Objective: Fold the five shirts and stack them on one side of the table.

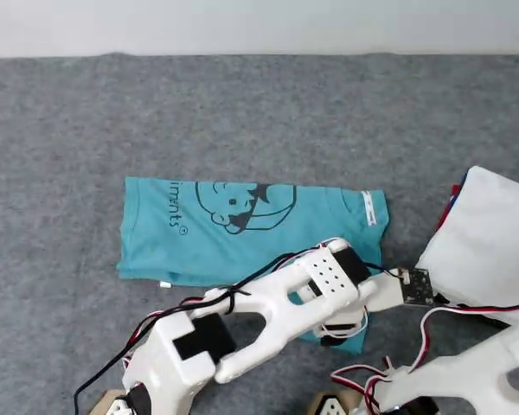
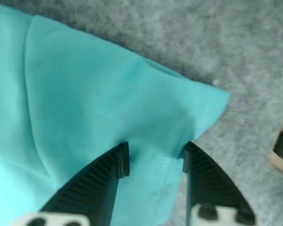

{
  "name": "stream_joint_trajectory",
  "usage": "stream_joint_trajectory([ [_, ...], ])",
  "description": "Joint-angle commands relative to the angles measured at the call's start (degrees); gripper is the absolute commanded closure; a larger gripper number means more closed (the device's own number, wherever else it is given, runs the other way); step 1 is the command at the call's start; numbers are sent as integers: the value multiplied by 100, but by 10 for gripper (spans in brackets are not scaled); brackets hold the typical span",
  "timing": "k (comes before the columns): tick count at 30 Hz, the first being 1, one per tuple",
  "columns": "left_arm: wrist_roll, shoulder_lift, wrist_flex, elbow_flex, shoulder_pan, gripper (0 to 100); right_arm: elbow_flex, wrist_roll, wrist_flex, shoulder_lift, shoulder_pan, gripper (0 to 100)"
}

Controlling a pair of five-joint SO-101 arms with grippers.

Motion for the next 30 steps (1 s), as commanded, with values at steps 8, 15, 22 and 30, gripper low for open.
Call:
stream_joint_trajectory([
  [8,79,642,316,-804,9,878,-246,53,224,-119,57,990],
  [15,70,1231,993,-1648,26,994,-246,53,224,-119,57,990],
  [22,44,721,1415,-1965,-149,994,-246,35,224,-119,57,990],
  [30,-246,888,826,-1974,-1037,993,-246,26,224,-119,57,990],
])
